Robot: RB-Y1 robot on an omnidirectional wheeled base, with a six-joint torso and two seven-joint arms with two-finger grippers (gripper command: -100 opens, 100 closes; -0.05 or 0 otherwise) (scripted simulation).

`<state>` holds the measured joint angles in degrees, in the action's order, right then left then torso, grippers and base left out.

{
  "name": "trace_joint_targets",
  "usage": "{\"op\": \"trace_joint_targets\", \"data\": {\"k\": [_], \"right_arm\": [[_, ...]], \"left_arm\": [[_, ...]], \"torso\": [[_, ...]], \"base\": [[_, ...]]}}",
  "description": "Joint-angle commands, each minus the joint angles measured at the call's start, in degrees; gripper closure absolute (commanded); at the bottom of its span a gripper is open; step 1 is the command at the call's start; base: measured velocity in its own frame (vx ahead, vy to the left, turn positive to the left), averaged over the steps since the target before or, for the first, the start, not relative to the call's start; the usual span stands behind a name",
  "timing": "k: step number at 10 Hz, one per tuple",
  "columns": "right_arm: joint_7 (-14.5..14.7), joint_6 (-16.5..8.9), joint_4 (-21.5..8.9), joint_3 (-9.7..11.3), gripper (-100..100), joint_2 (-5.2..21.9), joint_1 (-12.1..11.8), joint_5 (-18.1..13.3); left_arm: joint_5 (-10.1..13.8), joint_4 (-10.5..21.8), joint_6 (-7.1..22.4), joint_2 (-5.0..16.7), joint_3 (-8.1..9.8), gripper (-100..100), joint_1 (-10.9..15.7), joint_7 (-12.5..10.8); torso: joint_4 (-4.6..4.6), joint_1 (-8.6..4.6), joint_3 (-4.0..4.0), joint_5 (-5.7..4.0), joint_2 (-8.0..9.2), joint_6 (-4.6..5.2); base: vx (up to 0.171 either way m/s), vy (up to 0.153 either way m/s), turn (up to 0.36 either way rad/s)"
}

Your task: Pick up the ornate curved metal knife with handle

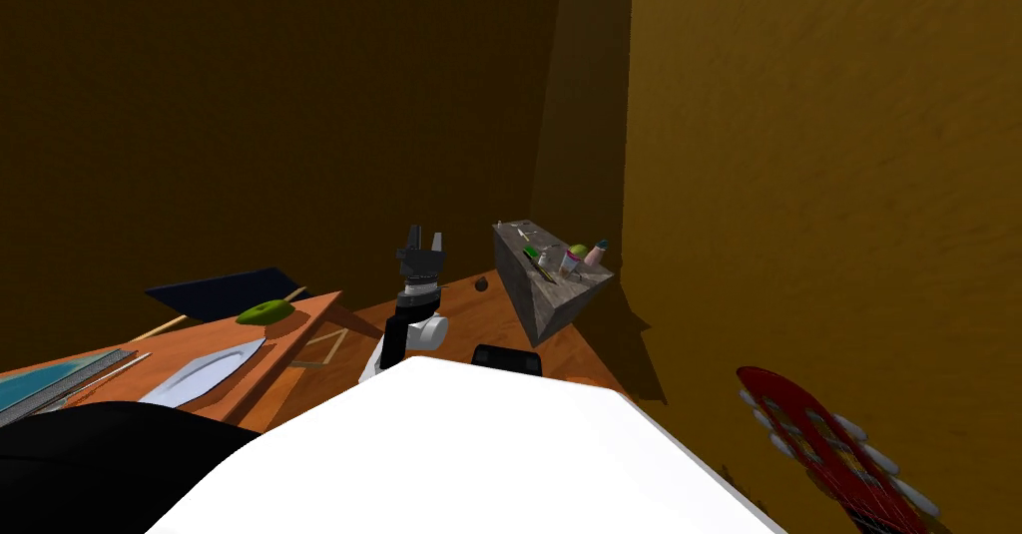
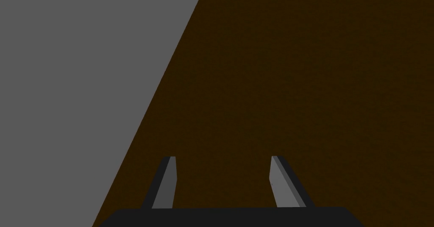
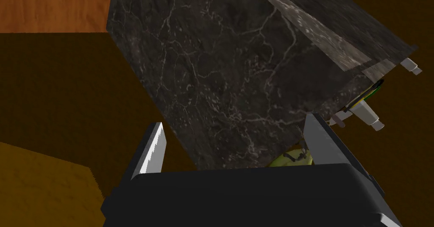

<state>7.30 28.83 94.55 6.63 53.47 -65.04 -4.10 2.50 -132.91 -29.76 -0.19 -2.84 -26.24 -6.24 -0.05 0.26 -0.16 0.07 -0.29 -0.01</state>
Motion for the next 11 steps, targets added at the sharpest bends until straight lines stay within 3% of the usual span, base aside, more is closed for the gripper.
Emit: {"op": "trace_joint_targets", "data": {"k": [1,5,6,7,11], "right_arm": [[0.2,0.1,-2.5,1.1,-100,2.2,0.7,-0.4],[1.2,1.3,-7.5,3.3,-100,8.6,-0.6,-1.6],[1.8,2.0,-9.9,4.5,-100,10.3,-1.0,-2.2],[1.8,2.0,-9.9,4.5,-100,11.7,-1.0,-2.2],[2.9,3.3,-14.5,6.9,-100,17.8,-1.4,-3.3]], "left_arm": [[0.0,0.0,0.0,0.0,0.00,0,0.0,0.0],[0.0,0.0,0.0,0.0,0.00,0,0.0,0.0],[0.0,0.0,0.0,0.0,0.01,0,0.0,0.0],[0.0,0.0,0.0,0.0,0.00,0,0.0,0.0],[0.0,0.0,0.0,0.0,0.00,0,0.0,0.0]], "torso": [[0.00,0.00,0.00,0.00,0.00,0.00],[-0.03,-0.05,-0.08,-0.02,-0.14,-0.01],[-0.02,-0.10,-0.06,-0.01,-0.08,0.03],[-0.03,-0.06,-0.08,-0.02,-0.14,-0.01],[-0.04,-0.04,-0.11,-0.01,-0.19,0.00]], "base": [[0.068,0.055,0.066],[0.104,0.066,0.110],[0.117,0.065,0.141],[0.096,0.064,0.079],[0.124,0.067,0.098]]}}
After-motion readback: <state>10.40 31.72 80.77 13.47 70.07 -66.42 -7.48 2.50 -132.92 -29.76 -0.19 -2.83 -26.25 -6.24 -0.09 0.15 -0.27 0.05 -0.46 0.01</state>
